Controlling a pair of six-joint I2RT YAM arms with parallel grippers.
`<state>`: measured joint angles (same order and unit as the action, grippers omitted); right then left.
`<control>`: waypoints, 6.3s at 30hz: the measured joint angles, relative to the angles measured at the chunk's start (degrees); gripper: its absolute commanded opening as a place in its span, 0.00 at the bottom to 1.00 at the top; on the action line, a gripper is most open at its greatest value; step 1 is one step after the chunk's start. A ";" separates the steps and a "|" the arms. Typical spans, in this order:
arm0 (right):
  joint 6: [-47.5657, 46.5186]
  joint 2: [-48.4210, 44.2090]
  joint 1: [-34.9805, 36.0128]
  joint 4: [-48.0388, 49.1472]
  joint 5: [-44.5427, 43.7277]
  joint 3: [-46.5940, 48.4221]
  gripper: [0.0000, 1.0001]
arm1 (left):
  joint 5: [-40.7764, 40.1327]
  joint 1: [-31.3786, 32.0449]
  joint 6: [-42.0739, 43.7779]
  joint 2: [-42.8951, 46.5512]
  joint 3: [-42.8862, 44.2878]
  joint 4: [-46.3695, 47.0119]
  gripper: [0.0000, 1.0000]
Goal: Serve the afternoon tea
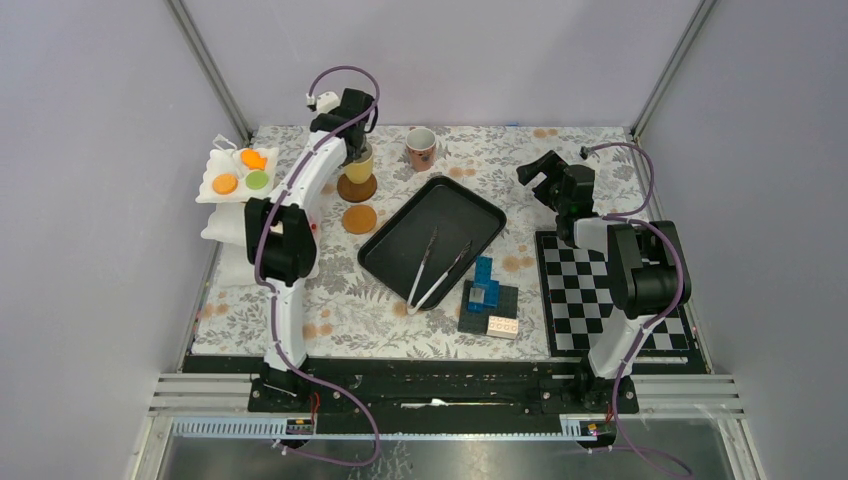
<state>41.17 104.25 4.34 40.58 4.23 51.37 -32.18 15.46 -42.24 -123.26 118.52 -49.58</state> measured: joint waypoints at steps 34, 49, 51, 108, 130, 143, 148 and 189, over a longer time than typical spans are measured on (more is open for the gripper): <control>0.09 0.48 -0.07 -0.02 1.46 0.26 0.98 | 5.57 -4.74 -1.18 -0.28 -10.05 7.91 0.00; 0.35 0.76 -0.39 -0.02 1.51 0.33 0.98 | 8.48 -5.66 -1.70 -0.22 -10.29 9.99 0.57; 0.50 0.76 -0.39 -0.02 1.51 0.35 0.99 | 8.87 -5.33 -1.18 0.17 -9.81 9.42 0.68; 1.22 0.96 -0.61 -0.02 2.91 0.96 0.98 | 15.50 7.41 -38.62 -14.38 -3.76 32.37 0.14; 2.03 1.07 -0.76 -0.02 3.02 0.96 0.98 | 16.61 7.74 -0.68 10.49 -13.81 17.51 0.00; 2.67 1.92 -0.98 -0.02 4.46 1.09 0.98 | 21.94 -2.45 12.76 22.21 -21.53 4.04 0.00; 2.69 2.01 -0.98 0.00 4.50 1.31 0.98 | 21.55 -2.95 10.78 19.39 -23.91 1.62 0.00; 2.78 2.69 -0.98 0.00 5.03 1.75 0.98 | 13.90 -1.70 9.42 14.62 -29.92 4.63 0.20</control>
<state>43.94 106.94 3.36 40.58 9.26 53.12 -18.28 13.76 -32.82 -108.64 88.60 -44.95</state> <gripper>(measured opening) 0.988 0.111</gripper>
